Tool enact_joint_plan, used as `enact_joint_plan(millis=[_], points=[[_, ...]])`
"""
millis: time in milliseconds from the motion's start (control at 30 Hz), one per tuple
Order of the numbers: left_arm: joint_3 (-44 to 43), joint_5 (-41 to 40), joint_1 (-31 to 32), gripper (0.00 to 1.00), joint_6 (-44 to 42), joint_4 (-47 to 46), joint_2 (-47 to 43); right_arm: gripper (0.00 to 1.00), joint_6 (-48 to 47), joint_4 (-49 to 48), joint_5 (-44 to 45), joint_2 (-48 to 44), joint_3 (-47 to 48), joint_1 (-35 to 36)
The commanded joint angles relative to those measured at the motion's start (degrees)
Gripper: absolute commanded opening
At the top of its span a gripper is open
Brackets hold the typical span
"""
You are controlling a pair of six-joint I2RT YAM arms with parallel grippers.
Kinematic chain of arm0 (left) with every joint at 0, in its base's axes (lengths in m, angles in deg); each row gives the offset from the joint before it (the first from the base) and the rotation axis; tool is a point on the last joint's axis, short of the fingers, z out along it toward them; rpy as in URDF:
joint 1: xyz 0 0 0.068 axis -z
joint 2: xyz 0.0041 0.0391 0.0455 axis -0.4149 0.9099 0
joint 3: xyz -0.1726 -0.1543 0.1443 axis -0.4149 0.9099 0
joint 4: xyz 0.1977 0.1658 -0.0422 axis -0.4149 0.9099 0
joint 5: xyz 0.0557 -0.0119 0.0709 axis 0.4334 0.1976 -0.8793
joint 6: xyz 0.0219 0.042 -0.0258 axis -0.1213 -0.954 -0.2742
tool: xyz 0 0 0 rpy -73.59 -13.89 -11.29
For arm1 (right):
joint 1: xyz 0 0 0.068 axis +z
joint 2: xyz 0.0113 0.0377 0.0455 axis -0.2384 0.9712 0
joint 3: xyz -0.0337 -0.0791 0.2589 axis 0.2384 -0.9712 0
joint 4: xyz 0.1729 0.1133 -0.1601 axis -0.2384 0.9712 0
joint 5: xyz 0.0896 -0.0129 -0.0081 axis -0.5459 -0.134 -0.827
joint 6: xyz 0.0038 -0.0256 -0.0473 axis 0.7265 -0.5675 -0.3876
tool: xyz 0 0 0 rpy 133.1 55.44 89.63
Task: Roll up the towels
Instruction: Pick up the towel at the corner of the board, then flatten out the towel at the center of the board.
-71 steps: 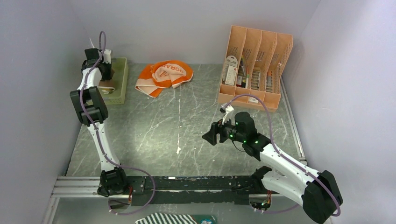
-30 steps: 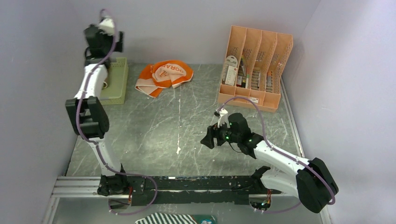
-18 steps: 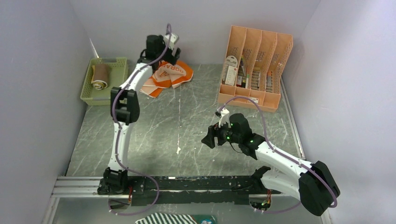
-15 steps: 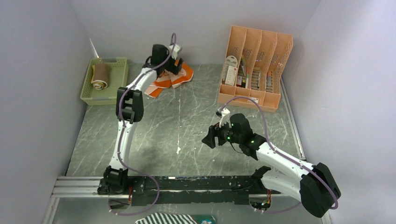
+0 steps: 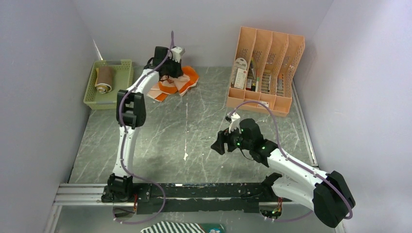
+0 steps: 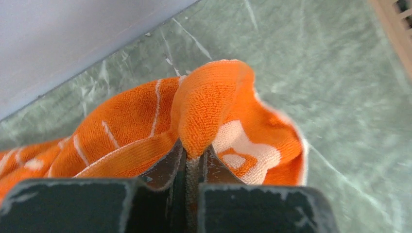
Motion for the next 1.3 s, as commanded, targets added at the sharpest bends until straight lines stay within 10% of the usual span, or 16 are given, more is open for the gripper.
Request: enact_joint_plan(millis=[0, 167, 367, 500, 567, 733, 1000, 1267], points=[[6.3, 6.5, -1.4, 0.07, 9.1, -11.8, -18.4, 0.71, 0.2, 0.7, 1.2, -0.8, 1.8, 0.5], [0.6, 9.4, 0.8, 0.07, 15.7, -16.4, -31.3, 0.71, -0.2, 1.8, 4.2, -2.1, 3.9, 0.8], [12.7, 16.9, 2.0, 0.07, 28.1, -33.7, -49.0, 0.71, 0.8, 0.2, 10.2, -8.0, 4.3, 0.9], [18.7, 17.5, 1.5, 0.1, 24.5, -29.4, -55.9, 0.72, 2.3, -1.9, 10.7, -9.3, 3.4, 1.0], [26.9, 7.1, 0.9, 0.21, 18.6, -24.9, -60.6, 0.72, 3.0, -2.9, 10.7, -9.6, 2.9, 1.0], [49.3, -2.9, -5.2, 0.99, 18.4, -21.3, -69.0, 0.73, 2.8, -3.4, 11.1, -13.0, 1.6, 1.1], [76.5, -12.4, -7.0, 1.0, 17.8, -14.2, -84.5, 0.77, -1.4, 2.0, 23.6, -19.9, -0.7, 1.4], [85.8, -1.8, -5.6, 1.0, 20.4, -18.1, -80.6, 0.77, 3.4, 0.7, 28.2, -10.7, 1.8, 1.4]])
